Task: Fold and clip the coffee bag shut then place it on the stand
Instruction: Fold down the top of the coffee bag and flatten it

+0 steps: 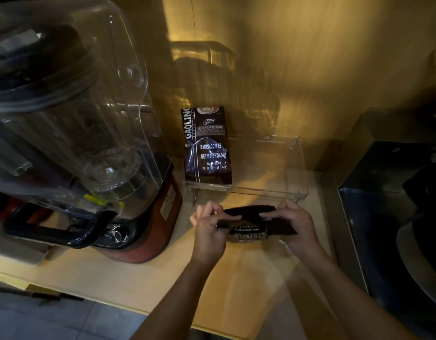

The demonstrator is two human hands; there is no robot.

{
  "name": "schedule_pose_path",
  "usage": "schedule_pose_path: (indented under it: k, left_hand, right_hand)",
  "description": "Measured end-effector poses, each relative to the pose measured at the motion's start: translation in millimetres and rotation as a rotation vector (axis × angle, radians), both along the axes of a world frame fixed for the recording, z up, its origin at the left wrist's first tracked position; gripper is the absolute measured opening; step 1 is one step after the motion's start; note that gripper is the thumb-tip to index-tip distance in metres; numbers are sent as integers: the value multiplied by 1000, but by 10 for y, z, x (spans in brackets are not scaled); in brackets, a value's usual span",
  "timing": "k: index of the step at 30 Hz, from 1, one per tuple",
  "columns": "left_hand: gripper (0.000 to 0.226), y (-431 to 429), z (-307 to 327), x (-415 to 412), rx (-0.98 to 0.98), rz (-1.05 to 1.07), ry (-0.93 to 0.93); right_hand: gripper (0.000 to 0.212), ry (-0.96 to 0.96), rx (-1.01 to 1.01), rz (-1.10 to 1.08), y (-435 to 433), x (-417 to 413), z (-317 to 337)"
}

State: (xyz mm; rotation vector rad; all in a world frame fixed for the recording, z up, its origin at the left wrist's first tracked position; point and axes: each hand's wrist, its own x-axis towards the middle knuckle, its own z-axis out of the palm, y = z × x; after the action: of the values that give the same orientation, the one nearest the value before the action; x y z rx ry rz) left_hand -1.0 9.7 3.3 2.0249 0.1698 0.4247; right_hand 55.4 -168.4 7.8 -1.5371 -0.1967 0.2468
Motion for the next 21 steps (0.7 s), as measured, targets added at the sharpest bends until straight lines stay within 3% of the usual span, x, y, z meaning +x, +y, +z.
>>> schedule_pose_path:
  k: [2,4,7,9,11,13,15,18,21]
  left_hand:
    - [35,23,-151,-133,127,-41,-5]
    - [28,57,-318,-293,252,-94,47]
    - [32,61,-451,-459,352,-158,122]
    - [36,44,-482,-504,405,-200,141]
    - [37,44,-493,-514,467,-236,146]
    - [39,40,-510,-514,544,-276,140]
    - [40,49,-552,-525,576,-313,135]
    - [35,25,-655,-581,519,-321,209]
    - [16,-56,-712,-630,213,-212,347]
  right_hand:
    - [30,226,161,19,2,-92,-66]
    - [19,383,199,1,20,-266,-212]
    - [35,444,139,-61,22,-463,-395]
    - [29,340,-11,-25,-16,-524,-455]
    - [14,59,-301,67,-76,-526,-508]
    - [12,-243,-562,135,-120,-533,-588]
    - [17,-422,-722,195,-147,-571,-611]
    - [34,-425,-781,306,-208,-602,-660]
    - [22,-271,-651,259,-164,-618,-703]
